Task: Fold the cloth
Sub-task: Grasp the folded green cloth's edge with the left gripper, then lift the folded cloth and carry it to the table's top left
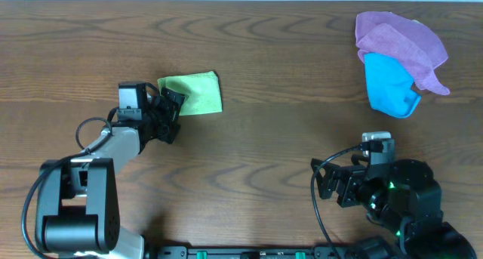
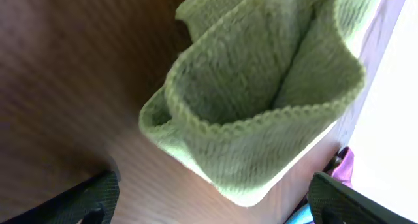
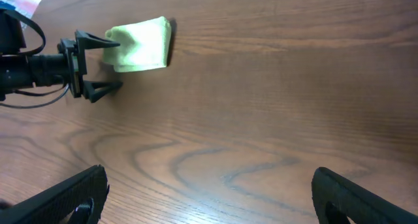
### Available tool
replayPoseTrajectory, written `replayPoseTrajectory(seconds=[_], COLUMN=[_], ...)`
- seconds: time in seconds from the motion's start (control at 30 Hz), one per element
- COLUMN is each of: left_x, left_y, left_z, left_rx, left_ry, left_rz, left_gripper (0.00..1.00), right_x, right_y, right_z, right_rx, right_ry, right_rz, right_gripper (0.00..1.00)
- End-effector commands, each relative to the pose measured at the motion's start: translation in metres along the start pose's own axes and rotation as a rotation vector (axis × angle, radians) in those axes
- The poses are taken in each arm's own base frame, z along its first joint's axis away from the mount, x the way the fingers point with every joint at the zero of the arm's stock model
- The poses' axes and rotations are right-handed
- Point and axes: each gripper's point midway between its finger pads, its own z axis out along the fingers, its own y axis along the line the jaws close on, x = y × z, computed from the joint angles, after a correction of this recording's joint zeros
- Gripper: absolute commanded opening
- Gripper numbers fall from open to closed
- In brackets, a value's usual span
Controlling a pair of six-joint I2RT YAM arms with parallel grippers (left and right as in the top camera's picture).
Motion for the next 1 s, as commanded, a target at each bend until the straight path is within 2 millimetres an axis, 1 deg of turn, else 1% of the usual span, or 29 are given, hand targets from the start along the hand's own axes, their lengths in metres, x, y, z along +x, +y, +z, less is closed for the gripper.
replayPoseTrajectory(seconds=[0.0,0.1,0.23,0.33,0.37,0.4,0.43,0.53,0.57,0.6,0.63,0.67,0.73,0.8,0.9,0.97], left_x=[-0.003,-0.006,-0.007,-0.008,-0.009,-0.009,-0.008,-0.009,-0.01,-0.011,-0.012,-0.013,-0.014,-0.013,-0.012,-0.014], left_y=[0.015,0.018,0.016,0.016,0.017,0.019,0.021,0.023,0.022,0.019,0.015,0.011,0.002,-0.014,-0.053,-0.081], left_z=[0.009,0.011,0.021,0.033,0.037,0.041,0.045,0.051,0.053,0.053,0.053,0.053,0.052,0.05,0.042,0.034], left_rx=[-0.049,-0.068,-0.058,-0.037,-0.034,-0.03,-0.03,-0.022,-0.014,-0.002,0.013,0.028,0.056,0.102,0.202,0.253], left_ry=[-0.025,-0.055,-0.073,-0.071,-0.069,-0.063,-0.057,-0.049,-0.051,-0.056,-0.062,-0.064,-0.065,-0.042,0.008,0.031], left_rz=[-0.015,-0.008,0.019,0.035,0.036,0.038,0.038,0.052,0.069,0.101,0.129,0.151,0.179,0.198,0.248,0.269], left_gripper=[0.9,0.82,0.65,0.64,0.63,0.59,0.54,0.35,0.26,0.12,0.07,0.06,0.06,0.06,0.06,0.06], right_x=[0.002,0.003,0.004,0.006,0.007,0.008,0.01,0.013,0.014,0.016,0.017,0.018,0.021,0.023,0.024,0.03], right_y=[-0.001,-0.001,0.003,0.008,0.01,0.012,0.014,0.014,0.014,0.013,0.013,0.012,0.011,0.009,0.001,0.002], right_z=[0.001,0.001,0.001,0.0,0.0,0.0,0.0,0.0,-0.001,-0.001,-0.001,-0.001,-0.001,-0.001,-0.001,-0.001], right_rx=[-0.001,-0.004,-0.024,-0.055,-0.068,-0.08,-0.09,-0.092,-0.091,-0.088,-0.086,-0.084,-0.078,-0.071,-0.028,-0.033], right_ry=[0.006,0.007,0.015,0.029,0.035,0.041,0.048,0.064,0.068,0.073,0.078,0.083,0.095,0.103,0.103,0.126], right_rz=[0.019,0.019,0.019,0.019,0.019,0.019,0.02,0.023,0.023,0.025,0.026,0.027,0.03,0.028,0.03,0.033], right_gripper=[0.99,0.99,0.99,0.99,0.99,0.99,0.99,0.99,0.99,0.99,0.99,0.99,0.99,0.99,0.99,0.99])
